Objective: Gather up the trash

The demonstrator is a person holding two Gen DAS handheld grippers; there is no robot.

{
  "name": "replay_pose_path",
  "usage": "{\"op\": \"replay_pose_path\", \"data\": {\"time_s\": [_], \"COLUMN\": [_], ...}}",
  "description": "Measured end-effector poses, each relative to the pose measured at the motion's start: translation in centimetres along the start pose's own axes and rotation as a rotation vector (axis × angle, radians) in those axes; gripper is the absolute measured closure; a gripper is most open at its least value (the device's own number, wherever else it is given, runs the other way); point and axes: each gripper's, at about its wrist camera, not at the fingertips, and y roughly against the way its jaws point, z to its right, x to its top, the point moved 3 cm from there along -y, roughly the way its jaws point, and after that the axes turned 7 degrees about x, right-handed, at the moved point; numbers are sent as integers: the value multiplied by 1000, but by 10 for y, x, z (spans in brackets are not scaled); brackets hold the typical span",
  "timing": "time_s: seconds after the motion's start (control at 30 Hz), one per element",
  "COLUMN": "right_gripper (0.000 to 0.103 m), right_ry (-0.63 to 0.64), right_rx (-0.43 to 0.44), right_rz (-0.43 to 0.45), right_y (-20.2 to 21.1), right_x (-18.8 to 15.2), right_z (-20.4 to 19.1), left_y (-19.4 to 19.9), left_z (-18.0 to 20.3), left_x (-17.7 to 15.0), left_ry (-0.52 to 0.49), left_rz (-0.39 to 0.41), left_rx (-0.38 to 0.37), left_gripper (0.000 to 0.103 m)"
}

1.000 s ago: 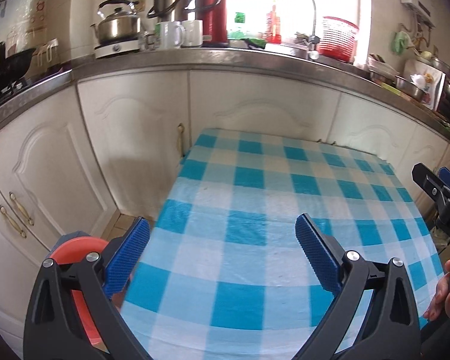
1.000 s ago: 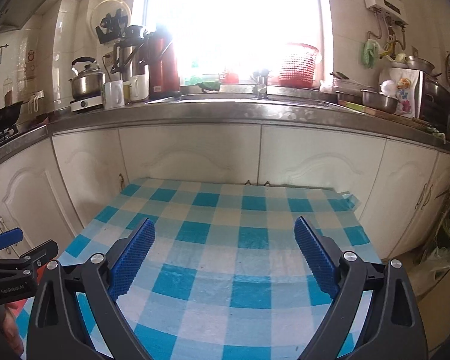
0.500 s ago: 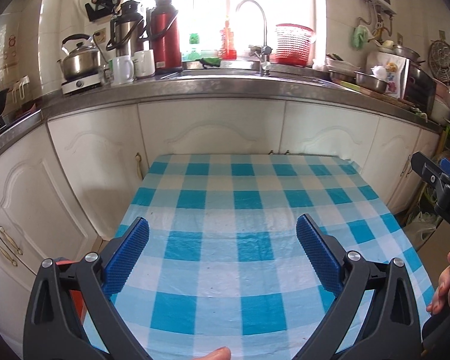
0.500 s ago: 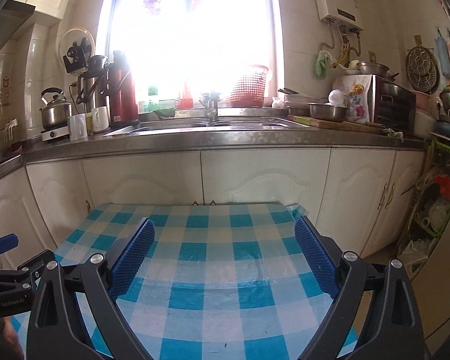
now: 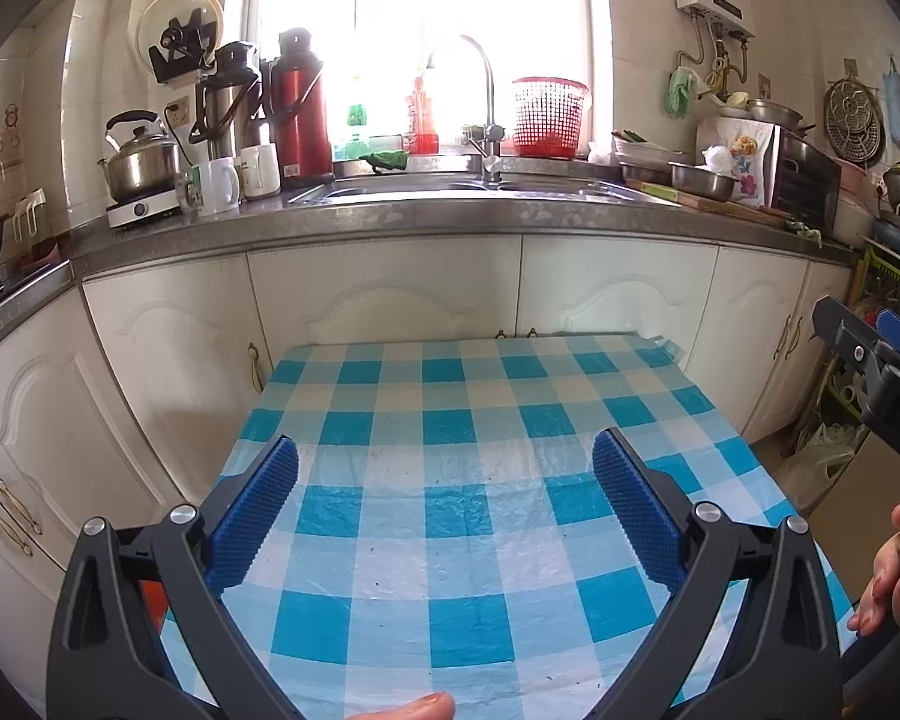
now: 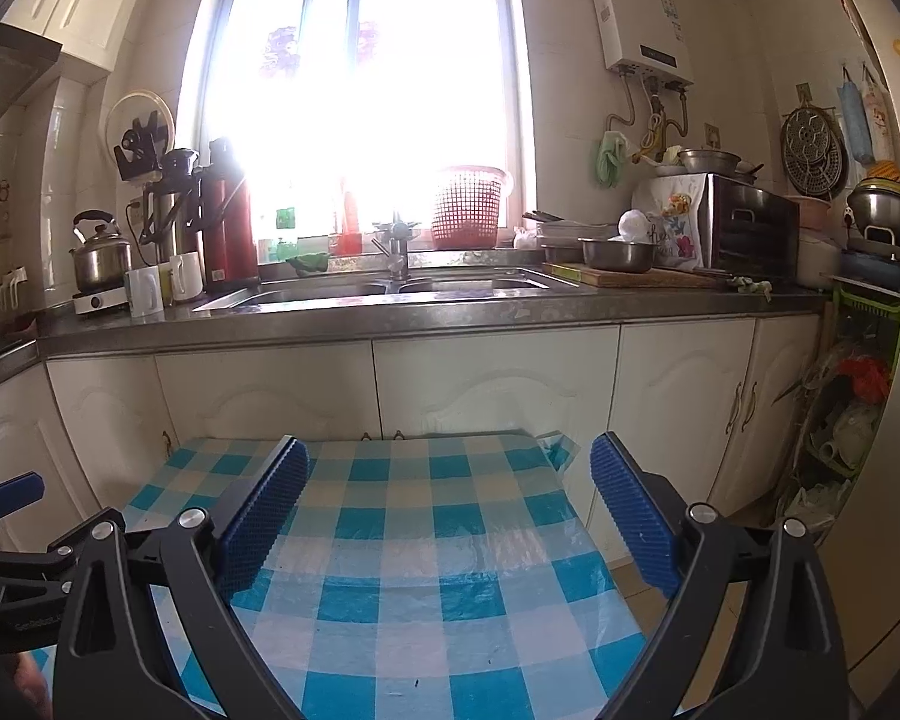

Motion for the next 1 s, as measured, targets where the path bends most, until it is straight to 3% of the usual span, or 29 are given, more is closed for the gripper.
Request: {"op": "replay_pose_path", "data": {"time_s": [1.0], "right_gripper": [6], "right_ry": [32], "right_rx": [-1], "right_rz": [80], "right_y": [48], "right_x": [25], "right_z": [-21], "left_y": [46], "left_z": [-3], "left_x": [16], "left_ry": [37], "left_rz": [88], "left_rx": [-16], "left_gripper": [4]}}
